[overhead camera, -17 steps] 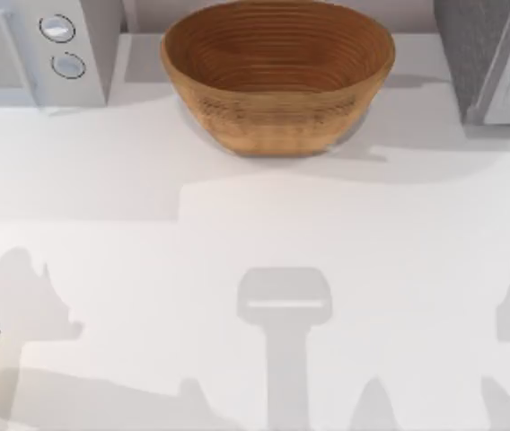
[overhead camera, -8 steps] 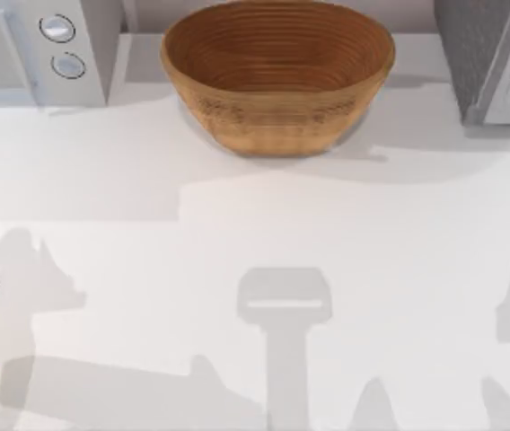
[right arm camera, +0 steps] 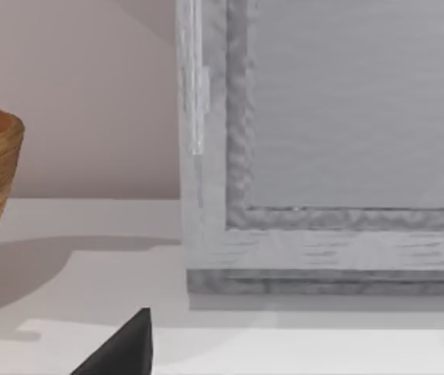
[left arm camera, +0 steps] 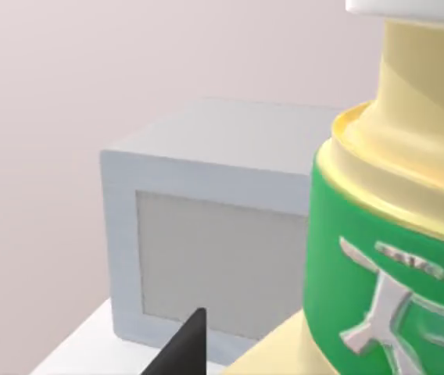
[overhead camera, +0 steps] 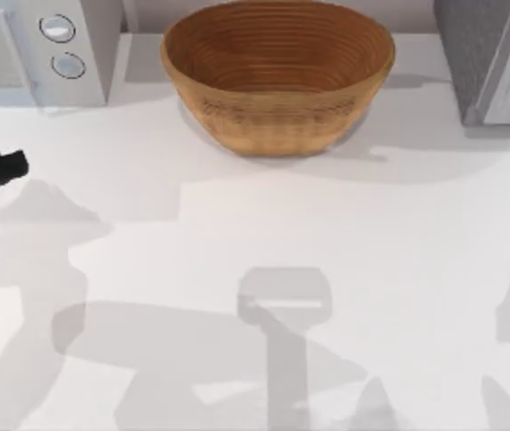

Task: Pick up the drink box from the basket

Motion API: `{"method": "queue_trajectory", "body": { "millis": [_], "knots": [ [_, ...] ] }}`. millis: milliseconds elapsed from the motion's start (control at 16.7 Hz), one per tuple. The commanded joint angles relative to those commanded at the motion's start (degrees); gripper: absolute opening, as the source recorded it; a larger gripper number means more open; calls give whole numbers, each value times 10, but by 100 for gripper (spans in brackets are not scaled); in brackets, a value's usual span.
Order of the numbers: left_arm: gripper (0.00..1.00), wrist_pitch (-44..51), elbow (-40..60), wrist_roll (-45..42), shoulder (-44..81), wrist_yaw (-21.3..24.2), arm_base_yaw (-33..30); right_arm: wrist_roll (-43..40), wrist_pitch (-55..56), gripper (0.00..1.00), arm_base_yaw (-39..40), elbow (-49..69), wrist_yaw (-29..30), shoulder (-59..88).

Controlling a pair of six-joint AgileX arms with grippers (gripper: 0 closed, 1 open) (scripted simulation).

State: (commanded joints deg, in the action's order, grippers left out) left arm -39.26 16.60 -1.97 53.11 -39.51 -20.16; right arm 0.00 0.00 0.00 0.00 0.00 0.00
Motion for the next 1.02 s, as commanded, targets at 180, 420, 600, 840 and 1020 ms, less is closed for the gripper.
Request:
{"method": "queue_trajectory", "body": {
  "millis": [180, 420, 600, 840, 1020],
  "knots": [
    [0, -95, 33, -6, 123, -87, -45, 0, 0, 100, 0, 0, 0, 0],
    [0, -185, 60, -14, 236, -167, -89, 0, 0, 100, 0, 0, 0, 0],
    [0, -207, 65, -17, 263, -186, -100, 0, 0, 100, 0, 0, 0, 0],
    [0, -206, 62, -17, 262, -185, -97, 0, 0, 100, 0, 0, 0, 0],
    [0, -226, 65, -17, 282, -180, -89, 0, 0, 100, 0, 0, 0, 0]
  ]
}}
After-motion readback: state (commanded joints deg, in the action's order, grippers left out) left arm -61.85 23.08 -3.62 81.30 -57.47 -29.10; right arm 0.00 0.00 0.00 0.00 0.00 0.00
